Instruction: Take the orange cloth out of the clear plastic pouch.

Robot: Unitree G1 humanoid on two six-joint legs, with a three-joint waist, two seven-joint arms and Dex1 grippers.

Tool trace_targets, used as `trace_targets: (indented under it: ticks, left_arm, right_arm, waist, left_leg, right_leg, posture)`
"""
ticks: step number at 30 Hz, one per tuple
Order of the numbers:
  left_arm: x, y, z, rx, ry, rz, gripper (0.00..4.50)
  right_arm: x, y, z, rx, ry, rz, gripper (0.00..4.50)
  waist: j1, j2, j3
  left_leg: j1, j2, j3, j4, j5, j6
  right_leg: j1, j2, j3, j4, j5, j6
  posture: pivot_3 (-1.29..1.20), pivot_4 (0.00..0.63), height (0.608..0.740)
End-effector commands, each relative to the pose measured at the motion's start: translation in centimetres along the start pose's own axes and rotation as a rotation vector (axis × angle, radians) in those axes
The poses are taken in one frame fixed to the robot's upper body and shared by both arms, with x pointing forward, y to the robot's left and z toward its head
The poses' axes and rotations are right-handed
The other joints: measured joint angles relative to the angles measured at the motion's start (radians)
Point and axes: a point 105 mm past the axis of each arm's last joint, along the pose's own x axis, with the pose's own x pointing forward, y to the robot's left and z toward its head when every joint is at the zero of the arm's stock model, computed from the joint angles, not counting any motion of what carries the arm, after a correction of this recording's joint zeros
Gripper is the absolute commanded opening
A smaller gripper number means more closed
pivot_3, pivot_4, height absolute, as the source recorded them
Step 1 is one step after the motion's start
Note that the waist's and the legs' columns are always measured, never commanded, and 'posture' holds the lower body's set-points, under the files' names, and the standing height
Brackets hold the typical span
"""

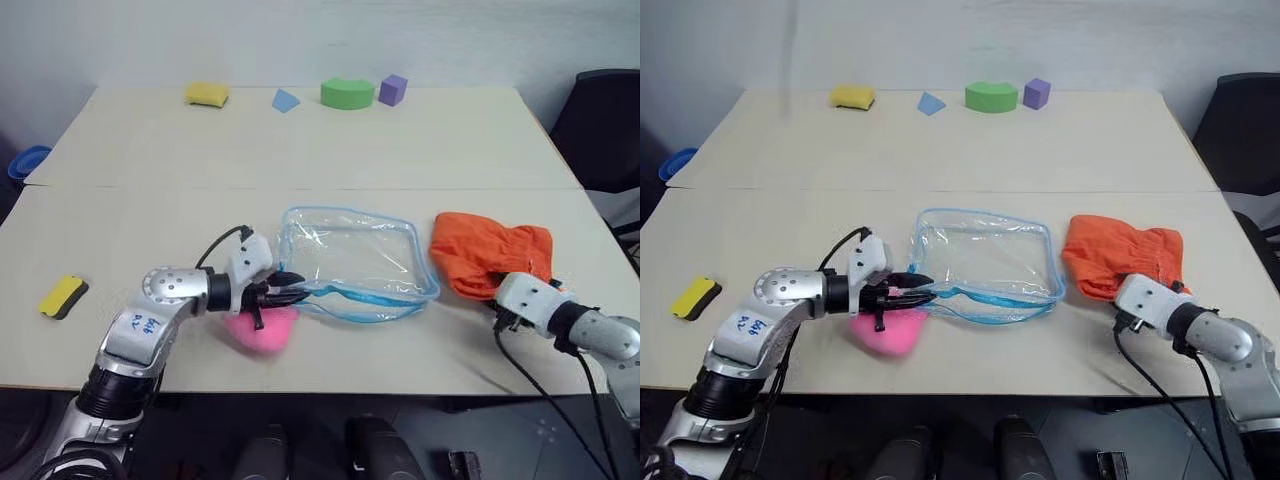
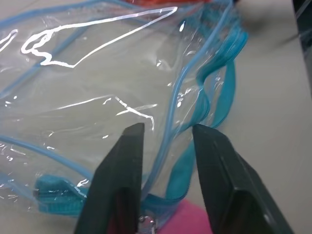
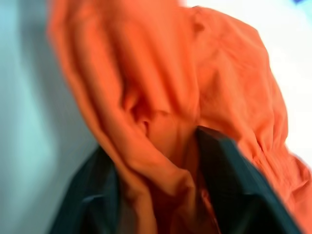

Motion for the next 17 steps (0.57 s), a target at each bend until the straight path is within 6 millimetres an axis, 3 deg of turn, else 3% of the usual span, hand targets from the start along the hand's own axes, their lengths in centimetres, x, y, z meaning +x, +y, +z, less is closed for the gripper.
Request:
trace_targets:
  ticks: [1,3,4,8,13,15,17]
  left_arm:
    - [-1.1,-0.8,1.9,-0.017,-0.083,-0.018,2.84]
    - [-2.1,-1.5,2.5,-0.041,-0.113,-0.042,3.45]
    - [-2.6,-1.7,2.8,-0.049,-0.124,-0.049,3.46]
    - [-5.2,-1.5,3.2,-0.088,-0.113,-0.044,3.46]
    - [-12.2,1.2,2.1,-0.068,0.037,0.05,3.46]
    - [-14.4,2.3,2.1,-0.059,0.077,0.08,3.46]
    - [-15.2,2.8,2.1,-0.021,0.115,0.082,3.46]
  right_arm:
    - [-2.2,-1.4,2.0,0.141,-0.063,0.007,3.6]
    - [-3.8,-1.8,2.4,0.253,-0.069,0.046,4.29]
    - [-4.8,-2.0,2.6,0.297,-0.074,0.072,4.44]
    - [-8.6,-3.0,2.1,0.452,-0.039,0.124,4.44]
    - [-13.5,-5.4,-1.1,0.568,0.074,0.051,4.44]
    - [-14.8,-5.6,-1.9,0.594,0.103,0.055,4.44]
    - [-15.1,-5.7,-2.2,0.597,0.109,0.059,4.44]
  waist:
    - [0.0,0.0,0.0]
    - [0.0,0.0,0.0]
    - [0.0,0.0,0.0]
    - [0.0,0.0,0.0]
    - [-0.003,-0.001,0.001]
    - [-0.005,-0.001,0.001]
    - [-0.006,-0.001,0.001]
  left_leg:
    - [0.0,0.0,0.0,0.0,0.0,0.0]
    - [0.0,0.0,0.0,0.0,-0.001,0.001]
    - [0.0,0.0,0.0,0.0,-0.001,0.001]
    - [0.0,0.0,-0.001,-0.001,-0.002,0.002]
    - [0.002,0.0,-0.002,-0.004,-0.002,0.004]
    - [0.004,0.0,-0.001,-0.006,-0.002,0.004]
    - [0.006,0.0,-0.001,-0.011,-0.002,0.004]
  right_leg:
    - [0.0,0.0,0.0,0.0,0.0,0.0]
    - [0.0,0.0,0.0,0.0,0.0,0.0]
    - [0.0,0.0,0.0,0.0,0.0,0.0]
    - [0.001,0.0,-0.001,-0.001,0.0,0.0]
    - [0.003,0.0,-0.001,-0.006,0.0,0.0]
    - [0.004,0.0,-0.001,-0.008,0.0,0.0]
    - [0.006,0.0,-0.001,-0.011,0.0,0.0]
  posture:
    - [0.0,0.15,0.74]
    - [0.0,0.15,0.74]
    - [0.0,0.15,0.74]
    - [0.0,0.15,0.74]
    - [0.0,0.15,0.74]
    - [0.0,0.15,0.74]
    - [0.0,0.15,0.74]
